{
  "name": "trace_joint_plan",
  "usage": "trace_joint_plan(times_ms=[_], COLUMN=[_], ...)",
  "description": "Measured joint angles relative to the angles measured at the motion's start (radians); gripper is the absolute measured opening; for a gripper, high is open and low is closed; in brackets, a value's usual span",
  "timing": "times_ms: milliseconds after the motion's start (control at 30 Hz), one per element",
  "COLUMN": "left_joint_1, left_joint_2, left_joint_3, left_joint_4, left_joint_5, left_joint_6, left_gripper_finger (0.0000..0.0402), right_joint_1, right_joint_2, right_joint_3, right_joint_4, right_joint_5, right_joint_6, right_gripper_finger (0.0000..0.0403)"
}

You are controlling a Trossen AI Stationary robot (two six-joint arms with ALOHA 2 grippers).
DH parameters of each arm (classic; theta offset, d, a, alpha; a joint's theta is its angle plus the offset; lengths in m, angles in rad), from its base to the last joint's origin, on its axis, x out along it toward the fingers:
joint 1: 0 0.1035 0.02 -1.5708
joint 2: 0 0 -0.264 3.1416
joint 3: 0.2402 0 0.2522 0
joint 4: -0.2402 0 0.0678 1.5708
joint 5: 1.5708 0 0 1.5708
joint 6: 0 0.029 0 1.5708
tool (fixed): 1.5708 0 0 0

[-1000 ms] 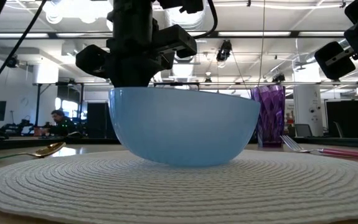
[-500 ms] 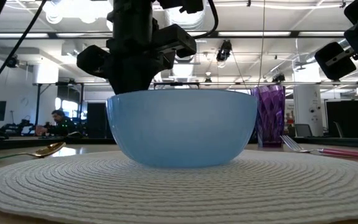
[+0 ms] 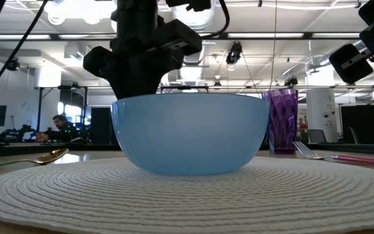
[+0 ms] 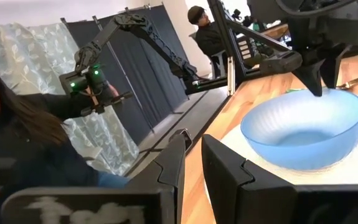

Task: Pick & Place Utensil
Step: Put the purple cup on the top right side of the white placemat

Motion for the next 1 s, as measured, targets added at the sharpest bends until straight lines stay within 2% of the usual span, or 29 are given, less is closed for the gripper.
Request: trace_joint_plan(times_ms=[200,567,767,1000], left_joint_1=[0.01,0.034,0.036,0.036], left_joint_2=[-0.043,-0.161,-0.219,-0.244], left_joint_3=[0.0,0.0,0.0,-0.021], left_joint_4=[-0.054,-0.064,0.017,0.182], left_joint_5=[0.0,-0.036,-0.082,-0.149], left_joint_6=[0.037,0.154,0.247,0.365], left_gripper_finger=[0.0155,0.0156,0.0154,0.0141], right_joint_1=[0.0,-0.001,-0.001,-0.001], right_joint_2=[0.0,-0.001,-0.001,0.001], right_joint_3=[0.0,0.0,0.011,0.125], right_joint_4=[0.005,0.044,0.131,0.122], right_joint_5=[0.0,0.002,0.003,0.003], right_joint_6=[0.004,-0.001,-0.003,-0.051], right_gripper_finger=[0.0052,0.0052,0.0052,0.0052])
